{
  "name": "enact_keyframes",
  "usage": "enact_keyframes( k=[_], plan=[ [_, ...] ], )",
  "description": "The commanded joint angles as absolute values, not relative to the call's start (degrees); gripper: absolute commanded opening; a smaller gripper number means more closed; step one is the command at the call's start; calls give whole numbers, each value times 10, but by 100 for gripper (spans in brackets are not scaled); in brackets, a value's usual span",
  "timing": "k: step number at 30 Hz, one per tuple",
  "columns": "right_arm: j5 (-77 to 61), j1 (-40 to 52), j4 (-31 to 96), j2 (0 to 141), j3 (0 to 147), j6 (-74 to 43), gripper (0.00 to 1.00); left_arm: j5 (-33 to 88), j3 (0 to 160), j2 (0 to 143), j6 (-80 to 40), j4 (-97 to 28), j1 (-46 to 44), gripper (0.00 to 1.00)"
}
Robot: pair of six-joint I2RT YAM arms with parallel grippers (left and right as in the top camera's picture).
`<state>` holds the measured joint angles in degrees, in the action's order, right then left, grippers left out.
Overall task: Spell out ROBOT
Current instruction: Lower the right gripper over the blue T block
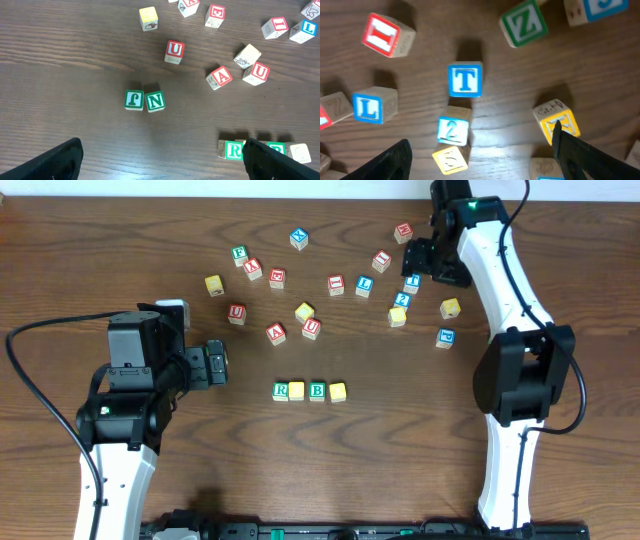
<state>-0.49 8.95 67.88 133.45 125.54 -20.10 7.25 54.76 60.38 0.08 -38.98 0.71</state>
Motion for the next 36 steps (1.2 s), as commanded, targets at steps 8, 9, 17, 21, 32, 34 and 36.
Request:
enact_keyframes(
  k=[8,9,17,21,32,34,36],
  plan=[
    [34,132,617,1407,1267,-252,79,75,548,602,8,-390,10,100],
    [38,134,613,1410,1267,-259,79,75,548,602,8,-390,10,100],
    [89,139,585,1419,1267,-298,75,75,548,602,8,-390,10,100],
    [96,139,579,1419,1267,-303,67,75,548,602,8,-390,10,100],
    [104,138,573,1436,1267,-317,64,75,548,602,8,-390,10,100],
    [108,137,572,1436,1267,-317,64,75,548,602,8,-390,10,100],
    [109,135,572,1436,1266,-317,64,75,548,602,8,-390,10,100]
  ],
)
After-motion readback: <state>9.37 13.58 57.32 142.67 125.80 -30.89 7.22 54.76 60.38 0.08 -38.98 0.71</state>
